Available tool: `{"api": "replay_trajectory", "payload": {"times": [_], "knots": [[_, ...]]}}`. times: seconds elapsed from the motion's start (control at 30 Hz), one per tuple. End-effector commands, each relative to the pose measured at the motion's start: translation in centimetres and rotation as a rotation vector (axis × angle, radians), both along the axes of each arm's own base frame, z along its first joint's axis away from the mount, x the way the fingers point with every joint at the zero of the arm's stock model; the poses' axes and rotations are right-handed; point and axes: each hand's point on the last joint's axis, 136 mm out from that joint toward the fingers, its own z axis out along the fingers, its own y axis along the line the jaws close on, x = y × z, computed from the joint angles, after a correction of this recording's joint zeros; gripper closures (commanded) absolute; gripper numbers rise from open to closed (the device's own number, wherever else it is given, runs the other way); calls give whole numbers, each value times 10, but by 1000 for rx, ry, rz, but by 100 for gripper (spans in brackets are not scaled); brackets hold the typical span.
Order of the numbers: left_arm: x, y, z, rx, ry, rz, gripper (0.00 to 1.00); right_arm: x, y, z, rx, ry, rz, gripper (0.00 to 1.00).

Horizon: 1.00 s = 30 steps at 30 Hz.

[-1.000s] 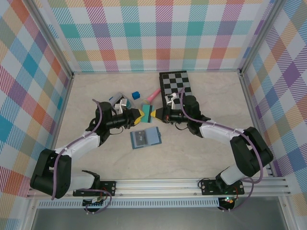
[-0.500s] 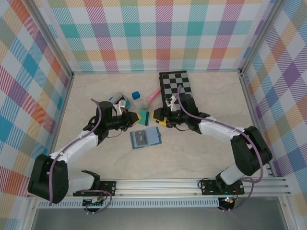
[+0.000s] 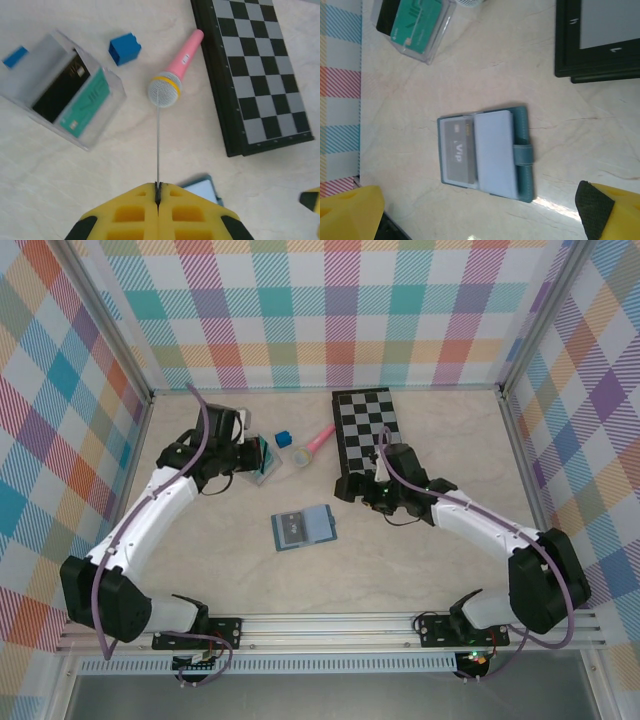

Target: Take the credit cards out of the card holder

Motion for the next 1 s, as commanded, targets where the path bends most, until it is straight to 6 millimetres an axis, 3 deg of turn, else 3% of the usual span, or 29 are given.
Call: {"api": "replay_trajectory", "payload": {"times": [0.0, 0.13, 0.27, 0.43, 0.97], "knots": [[10, 8, 5, 226, -82, -147, 100, -2, -11, -5, -18, -6, 1, 0], [40, 8, 5, 294, -116, -218, 100, -4, -10, -9, 2, 25, 15, 0], [57, -6, -13, 313, -113, -348, 100, -8, -9, -9, 13, 37, 33, 0], [82, 14, -34, 335, -91, -307, 100, -8, -7, -9, 25, 45, 33, 0], [98, 27, -101, 409, 82, -438, 100, -7, 2, -17, 71, 122, 19, 0]]}}
